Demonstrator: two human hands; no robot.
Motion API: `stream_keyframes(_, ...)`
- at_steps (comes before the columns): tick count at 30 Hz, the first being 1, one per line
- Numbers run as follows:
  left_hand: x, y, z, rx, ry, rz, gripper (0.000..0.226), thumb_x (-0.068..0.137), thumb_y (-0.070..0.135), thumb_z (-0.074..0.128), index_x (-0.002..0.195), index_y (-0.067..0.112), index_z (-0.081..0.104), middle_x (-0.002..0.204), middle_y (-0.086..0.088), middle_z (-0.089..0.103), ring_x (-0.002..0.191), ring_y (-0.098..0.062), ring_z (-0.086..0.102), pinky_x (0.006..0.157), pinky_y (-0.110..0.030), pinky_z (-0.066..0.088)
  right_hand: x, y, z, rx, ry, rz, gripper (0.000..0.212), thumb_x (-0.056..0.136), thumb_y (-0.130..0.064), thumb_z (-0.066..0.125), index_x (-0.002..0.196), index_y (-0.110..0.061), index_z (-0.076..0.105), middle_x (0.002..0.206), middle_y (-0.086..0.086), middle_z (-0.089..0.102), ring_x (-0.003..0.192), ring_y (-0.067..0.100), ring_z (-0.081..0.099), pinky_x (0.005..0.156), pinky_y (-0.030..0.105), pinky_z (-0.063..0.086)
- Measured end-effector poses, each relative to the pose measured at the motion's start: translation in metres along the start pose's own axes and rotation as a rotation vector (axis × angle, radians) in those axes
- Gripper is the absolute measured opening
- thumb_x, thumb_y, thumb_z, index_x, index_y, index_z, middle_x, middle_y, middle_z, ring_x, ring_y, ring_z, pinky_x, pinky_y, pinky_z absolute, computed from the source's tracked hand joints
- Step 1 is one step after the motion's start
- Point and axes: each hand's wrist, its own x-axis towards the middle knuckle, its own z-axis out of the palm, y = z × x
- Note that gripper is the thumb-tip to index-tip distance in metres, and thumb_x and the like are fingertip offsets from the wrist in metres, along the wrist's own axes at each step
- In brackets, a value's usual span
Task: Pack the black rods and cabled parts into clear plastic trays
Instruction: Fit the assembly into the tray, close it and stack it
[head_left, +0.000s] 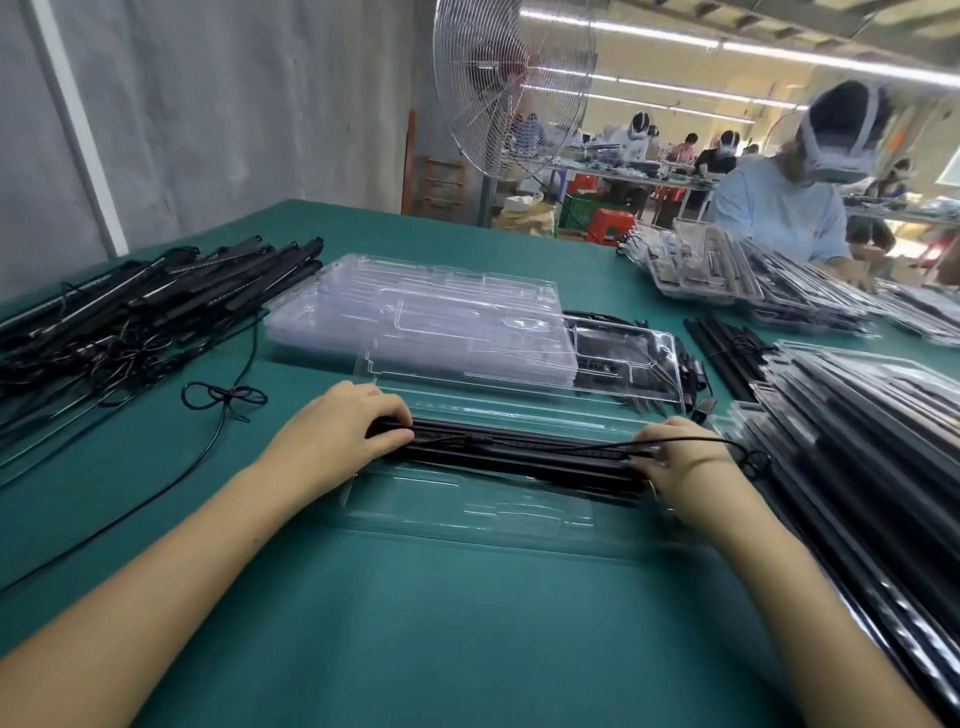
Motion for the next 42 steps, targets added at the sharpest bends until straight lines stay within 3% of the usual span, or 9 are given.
stream_keyframes(7,-0.001,0.006,0.004,0.076,-0.009,-0.007,0.019,0.094,0.043,0.048,0.102,0.029,0.058,0.100,0.011,0.055,0.102,-0.013,0.046,0.087,-0.030,0.039,-0.004,-0.001,-0.003,-0.052,-0.011,0.061,0.021,0.089,-0.017,0.060,0.104,-0.004,0.067,0.109,0.012,0.063,0.105,0.027,0.056,0.081,0.024,0.037)
stream_keyframes(14,-0.003,0.014,0.009,0.057,0.015,-0.094,0.019,0.089,0.050,0.052,0.093,0.032,0.053,0.100,0.012,0.053,0.098,-0.013,0.042,0.086,-0.031,0.038,-0.020,-0.004,-0.009,0.078,0.019,-0.009,0.008,0.082,-0.016,0.070,0.083,-0.012,0.063,0.086,0.002,0.051,0.084,0.018,0.049,0.067,0.020,0.028)
stream_keyframes(25,-0.004,0.017,0.006,0.052,0.012,-0.140,0.019,0.086,0.054,0.054,0.092,0.036,0.051,0.099,0.014,0.054,0.099,-0.011,0.042,0.072,-0.030,0.034,-0.028,-0.018,-0.006,0.191,-0.133,-0.007,0.027,0.076,-0.020,0.075,0.061,-0.025,0.054,0.058,-0.011,0.053,0.053,0.002,0.046,0.046,0.008,0.036)
stream_keyframes(29,-0.005,0.019,0.004,0.070,0.001,-0.120,0.021,0.088,0.052,0.053,0.095,0.033,0.052,0.101,0.014,0.055,0.102,-0.011,0.044,0.076,-0.029,0.037,-0.034,-0.027,-0.011,0.103,-0.231,0.057,0.010,0.083,-0.027,0.066,0.081,-0.023,0.057,0.074,-0.006,0.059,0.069,0.014,0.054,0.054,0.017,0.041)
stream_keyframes(34,-0.005,0.022,0.002,0.070,0.000,-0.119,0.023,0.089,0.050,0.054,0.098,0.029,0.054,0.103,0.014,0.057,0.104,-0.009,0.048,0.073,-0.028,0.034,-0.064,-0.021,-0.058,0.299,-0.720,-0.009,0.050,0.072,-0.051,0.070,0.116,-0.043,0.046,0.110,-0.014,0.059,0.068,0.011,0.066,0.066,0.023,0.055)
stream_keyframes(36,-0.004,0.020,0.002,0.045,-0.011,-0.123,0.022,0.089,0.048,0.056,0.098,0.029,0.055,0.103,0.014,0.058,0.103,-0.009,0.048,0.074,-0.028,0.035,-0.073,-0.017,-0.081,0.573,-0.674,-0.074,0.055,0.059,-0.058,0.075,0.107,-0.034,0.068,0.105,-0.003,0.069,0.073,0.014,0.070,0.065,0.025,0.056)
stream_keyframes(38,-0.002,0.018,0.001,0.011,-0.019,-0.129,0.020,0.088,0.047,0.058,0.097,0.029,0.056,0.101,0.015,0.058,0.100,-0.008,0.049,0.074,-0.028,0.036,-0.073,-0.006,-0.095,0.728,-0.442,-0.139,0.057,0.051,-0.065,0.078,0.089,-0.022,0.076,0.084,0.009,0.073,0.059,0.014,0.066,0.054,0.021,0.053)
stream_keyframes(40,-0.002,0.015,0.000,-0.010,-0.033,-0.126,0.018,0.088,0.046,0.058,0.097,0.031,0.055,0.099,0.017,0.056,0.097,-0.006,0.049,0.074,-0.027,0.038,-0.066,0.003,-0.095,0.671,-0.138,-0.126,0.042,0.055,-0.055,0.078,0.081,-0.022,0.074,0.077,0.007,0.070,0.047,0.009,0.054,0.049,0.019,0.046)
stream_keyframes(42,-0.002,0.013,0.000,-0.021,-0.051,-0.110,0.017,0.089,0.045,0.057,0.097,0.031,0.055,0.098,0.016,0.055,0.097,-0.007,0.049,0.079,-0.030,0.042,-0.058,0.003,-0.083,0.407,-0.055,-0.142,0.030,0.064,-0.042,0.077,0.093,-0.037,0.070,0.087,-0.005,0.067,0.048,-0.001,0.046,0.053,0.012,0.038)
